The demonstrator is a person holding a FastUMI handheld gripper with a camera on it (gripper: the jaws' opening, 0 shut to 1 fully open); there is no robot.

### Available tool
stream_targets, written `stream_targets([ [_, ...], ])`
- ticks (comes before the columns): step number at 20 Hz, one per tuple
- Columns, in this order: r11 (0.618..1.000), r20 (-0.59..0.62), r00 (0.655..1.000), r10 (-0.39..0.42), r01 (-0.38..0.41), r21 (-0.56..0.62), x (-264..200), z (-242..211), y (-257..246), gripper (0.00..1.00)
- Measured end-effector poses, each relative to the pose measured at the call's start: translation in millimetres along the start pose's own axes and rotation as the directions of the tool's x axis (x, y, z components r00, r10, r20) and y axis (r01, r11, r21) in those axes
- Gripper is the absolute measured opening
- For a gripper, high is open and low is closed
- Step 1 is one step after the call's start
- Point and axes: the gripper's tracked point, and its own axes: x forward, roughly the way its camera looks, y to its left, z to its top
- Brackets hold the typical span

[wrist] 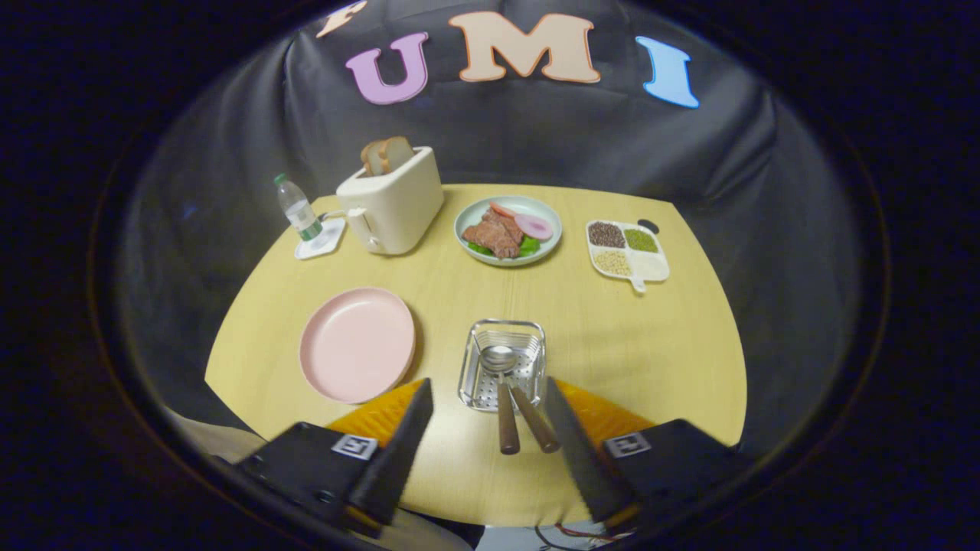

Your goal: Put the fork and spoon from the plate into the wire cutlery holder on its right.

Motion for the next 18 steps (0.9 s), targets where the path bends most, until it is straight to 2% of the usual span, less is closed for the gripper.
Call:
stream_targets([
  [2,1.0,0.113,0.994,0.006,-0.008,0.02,-12,14,9,0.99],
  [4,0.999,0.233,0.972,-0.013,0.005,0.038,-31,30,17,0.99],
  [6,0.998,0.357,0.933,-0.037,0.019,0.054,-55,45,25,0.99],
  [10,0.996,0.563,0.823,-0.076,0.039,0.078,-104,69,44,0.99],
  [14,0.994,0.676,0.729,-0.105,0.053,0.097,-138,75,61,0.98],
  [16,0.993,0.713,0.69,-0.12,0.073,0.096,-147,77,64,0.98],
  [18,0.992,0.735,0.667,-0.123,0.084,0.091,-154,79,70,0.98],
])
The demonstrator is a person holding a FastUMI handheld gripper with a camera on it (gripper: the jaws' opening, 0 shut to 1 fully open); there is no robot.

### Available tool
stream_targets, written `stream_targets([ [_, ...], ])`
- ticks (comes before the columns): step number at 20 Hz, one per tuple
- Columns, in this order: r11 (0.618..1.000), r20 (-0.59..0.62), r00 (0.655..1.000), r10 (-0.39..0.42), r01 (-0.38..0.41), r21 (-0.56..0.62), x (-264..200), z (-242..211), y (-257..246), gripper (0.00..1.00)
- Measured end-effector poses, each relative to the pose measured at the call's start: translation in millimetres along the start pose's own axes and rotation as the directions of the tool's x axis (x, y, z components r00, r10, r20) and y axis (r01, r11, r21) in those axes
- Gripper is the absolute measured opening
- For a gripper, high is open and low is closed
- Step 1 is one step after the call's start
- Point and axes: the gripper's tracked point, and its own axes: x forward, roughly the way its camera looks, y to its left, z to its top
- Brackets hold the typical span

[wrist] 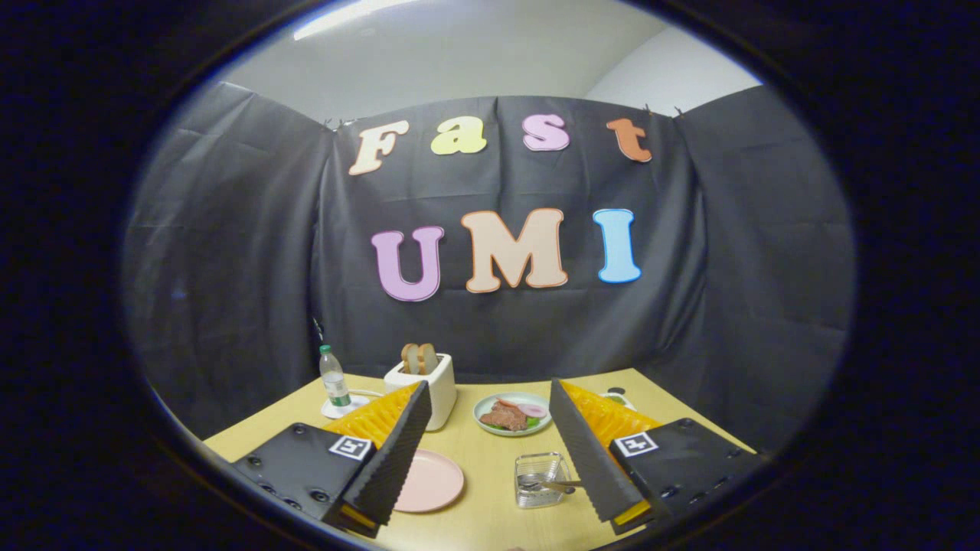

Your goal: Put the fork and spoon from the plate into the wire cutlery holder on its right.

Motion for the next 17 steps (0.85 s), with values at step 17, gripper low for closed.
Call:
stream_targets([
  [17,0.995,0.062,0.997,0.034,-0.028,-0.1,9,25,29,1.0],
])
